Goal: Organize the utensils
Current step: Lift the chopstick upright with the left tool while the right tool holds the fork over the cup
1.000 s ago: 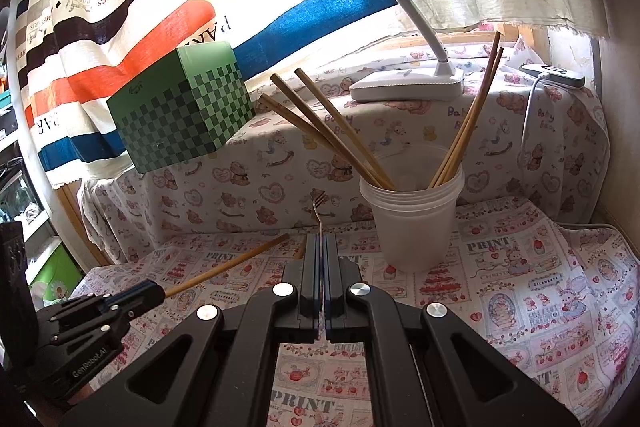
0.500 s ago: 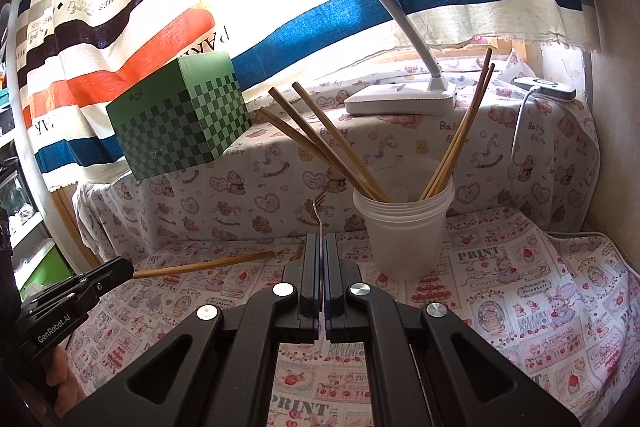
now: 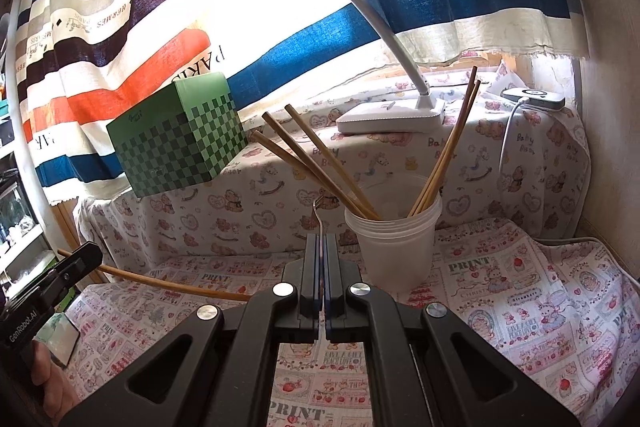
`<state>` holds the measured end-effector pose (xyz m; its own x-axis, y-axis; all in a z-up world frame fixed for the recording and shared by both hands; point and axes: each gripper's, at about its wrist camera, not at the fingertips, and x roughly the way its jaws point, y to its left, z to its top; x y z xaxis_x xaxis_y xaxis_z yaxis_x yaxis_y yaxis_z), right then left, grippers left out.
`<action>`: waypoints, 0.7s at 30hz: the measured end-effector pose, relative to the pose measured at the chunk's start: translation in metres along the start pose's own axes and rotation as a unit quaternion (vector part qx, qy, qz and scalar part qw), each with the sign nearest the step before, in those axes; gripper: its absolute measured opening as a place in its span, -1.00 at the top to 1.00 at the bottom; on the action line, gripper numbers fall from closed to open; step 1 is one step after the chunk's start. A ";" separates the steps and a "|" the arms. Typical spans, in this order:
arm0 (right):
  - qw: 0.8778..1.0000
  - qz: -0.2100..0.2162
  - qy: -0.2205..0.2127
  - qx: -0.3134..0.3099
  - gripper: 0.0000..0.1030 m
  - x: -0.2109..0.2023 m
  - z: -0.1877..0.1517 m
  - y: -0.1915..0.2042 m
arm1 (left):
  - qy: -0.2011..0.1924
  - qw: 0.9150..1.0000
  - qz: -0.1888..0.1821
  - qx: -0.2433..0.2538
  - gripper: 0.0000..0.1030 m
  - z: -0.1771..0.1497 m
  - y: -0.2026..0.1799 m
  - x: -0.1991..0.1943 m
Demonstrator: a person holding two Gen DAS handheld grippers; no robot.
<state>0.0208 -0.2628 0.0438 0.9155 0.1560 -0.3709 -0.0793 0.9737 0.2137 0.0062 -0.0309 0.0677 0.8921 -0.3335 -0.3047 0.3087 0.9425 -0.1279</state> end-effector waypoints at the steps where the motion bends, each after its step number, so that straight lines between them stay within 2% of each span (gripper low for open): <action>1: 1.000 0.006 0.002 0.010 0.97 -0.001 0.001 -0.003 | -0.006 1.000 0.001 0.003 0.92 0.003 -0.001 0.000; 5: 0.998 0.035 0.020 0.049 0.97 -0.002 0.006 -0.016 | -0.004 1.000 0.011 -0.002 0.93 0.021 -0.008 0.005; 12: 0.996 0.067 -0.003 0.067 0.97 -0.024 0.017 -0.024 | -0.022 0.999 0.022 0.020 0.93 0.065 -0.045 0.005; 18: 0.997 0.061 -0.021 0.042 0.97 -0.041 0.033 -0.028 | -0.013 0.999 0.010 0.048 0.92 0.097 -0.086 0.016; 21: 0.998 0.046 -0.006 0.047 0.97 -0.043 0.048 -0.037 | -0.014 0.998 0.001 0.059 0.92 0.111 -0.108 0.022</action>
<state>0.0038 -0.3132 0.0956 0.9111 0.2412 -0.3344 -0.1267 0.9355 0.3297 0.0285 -0.1381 0.1797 0.9012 -0.3323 -0.2781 0.3420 0.9396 -0.0141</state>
